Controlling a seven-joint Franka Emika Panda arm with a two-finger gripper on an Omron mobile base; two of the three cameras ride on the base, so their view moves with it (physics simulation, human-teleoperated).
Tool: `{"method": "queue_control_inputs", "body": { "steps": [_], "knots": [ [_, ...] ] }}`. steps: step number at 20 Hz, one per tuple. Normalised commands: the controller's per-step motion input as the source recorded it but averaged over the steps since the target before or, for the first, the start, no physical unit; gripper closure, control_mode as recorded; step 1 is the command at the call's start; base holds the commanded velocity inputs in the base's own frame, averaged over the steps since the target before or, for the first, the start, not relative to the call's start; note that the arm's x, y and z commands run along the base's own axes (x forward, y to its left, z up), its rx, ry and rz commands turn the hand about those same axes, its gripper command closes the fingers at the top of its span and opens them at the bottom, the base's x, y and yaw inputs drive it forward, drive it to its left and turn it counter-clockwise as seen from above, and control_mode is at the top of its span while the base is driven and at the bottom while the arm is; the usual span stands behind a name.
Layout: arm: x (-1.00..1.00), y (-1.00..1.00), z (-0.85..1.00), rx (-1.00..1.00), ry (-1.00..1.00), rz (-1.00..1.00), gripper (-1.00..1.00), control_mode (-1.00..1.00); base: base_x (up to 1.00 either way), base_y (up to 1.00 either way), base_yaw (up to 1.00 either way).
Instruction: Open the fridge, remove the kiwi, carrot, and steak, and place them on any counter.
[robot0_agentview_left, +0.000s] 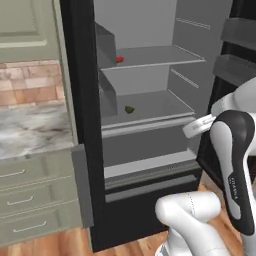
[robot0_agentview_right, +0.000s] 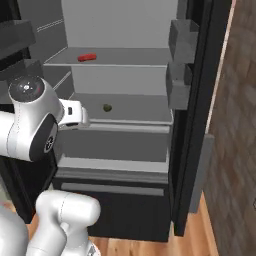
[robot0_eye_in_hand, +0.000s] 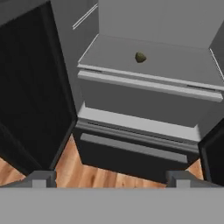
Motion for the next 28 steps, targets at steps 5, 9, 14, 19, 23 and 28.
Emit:
{"method": "queue_control_inputs", "body": {
  "steps": [5, 9, 14, 19, 23, 28],
  "knots": [
    [0.0, 0.0, 0.0, 0.0, 0.0, 0.0, -1.0, 1.0, 0.82, -0.36, 0.14],
    [0.0, 0.0, 0.0, 0.0, 0.0, 0.0, -1.0, 1.0, 0.85, 0.0, 0.08],
    [0.0, 0.0, 0.0, 0.0, 0.0, 0.0, -1.0, 1.0, 0.67, 0.0, 0.06],
    [0.0, 0.0, 0.0, 0.0, 0.0, 0.0, -1.0, 1.0, 0.0, 0.04, 0.05],
    [0.1, 0.21, 0.34, 0.0, -0.02, 0.0, -1.0, -1.0, 0.0, 0.0, 0.0],
    [0.24, 0.01, 0.5, 0.0, -0.02, 0.0, -1.0, -1.0, 0.0, 0.0, 0.0]
  ]
}}
